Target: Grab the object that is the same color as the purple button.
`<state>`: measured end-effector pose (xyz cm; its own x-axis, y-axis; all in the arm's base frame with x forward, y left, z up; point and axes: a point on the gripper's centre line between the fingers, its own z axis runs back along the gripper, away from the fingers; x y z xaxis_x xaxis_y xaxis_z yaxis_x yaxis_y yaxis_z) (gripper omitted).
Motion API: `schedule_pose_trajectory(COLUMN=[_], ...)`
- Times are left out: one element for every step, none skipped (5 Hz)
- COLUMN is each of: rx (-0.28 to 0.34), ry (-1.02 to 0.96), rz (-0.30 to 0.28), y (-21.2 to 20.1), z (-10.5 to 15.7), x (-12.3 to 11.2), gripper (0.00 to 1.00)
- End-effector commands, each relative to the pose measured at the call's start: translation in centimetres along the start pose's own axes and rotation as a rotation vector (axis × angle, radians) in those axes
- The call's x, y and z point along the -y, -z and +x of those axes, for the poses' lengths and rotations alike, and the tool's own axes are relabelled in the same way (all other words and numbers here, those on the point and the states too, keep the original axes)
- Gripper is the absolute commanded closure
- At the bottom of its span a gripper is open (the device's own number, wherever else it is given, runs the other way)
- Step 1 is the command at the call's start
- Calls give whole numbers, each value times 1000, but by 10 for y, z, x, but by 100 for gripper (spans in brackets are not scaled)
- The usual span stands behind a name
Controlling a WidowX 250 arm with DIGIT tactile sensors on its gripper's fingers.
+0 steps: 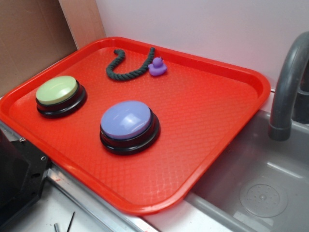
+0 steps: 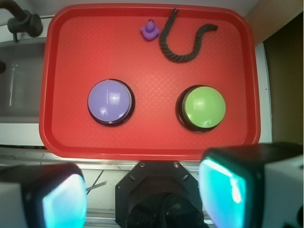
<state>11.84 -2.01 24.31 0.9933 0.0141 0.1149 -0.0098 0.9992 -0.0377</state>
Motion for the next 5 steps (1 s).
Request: schedule_pose_trajectory(rx=[0, 41, 55, 114, 170], ry=[0, -134, -351, -538, -752], rz=[0, -47, -38, -19, -18], y=[0, 0, 11, 29, 51], z=[0, 6, 26, 47, 72], x=[0, 1, -4, -5, -14], gripper=[0, 0, 0, 0, 0])
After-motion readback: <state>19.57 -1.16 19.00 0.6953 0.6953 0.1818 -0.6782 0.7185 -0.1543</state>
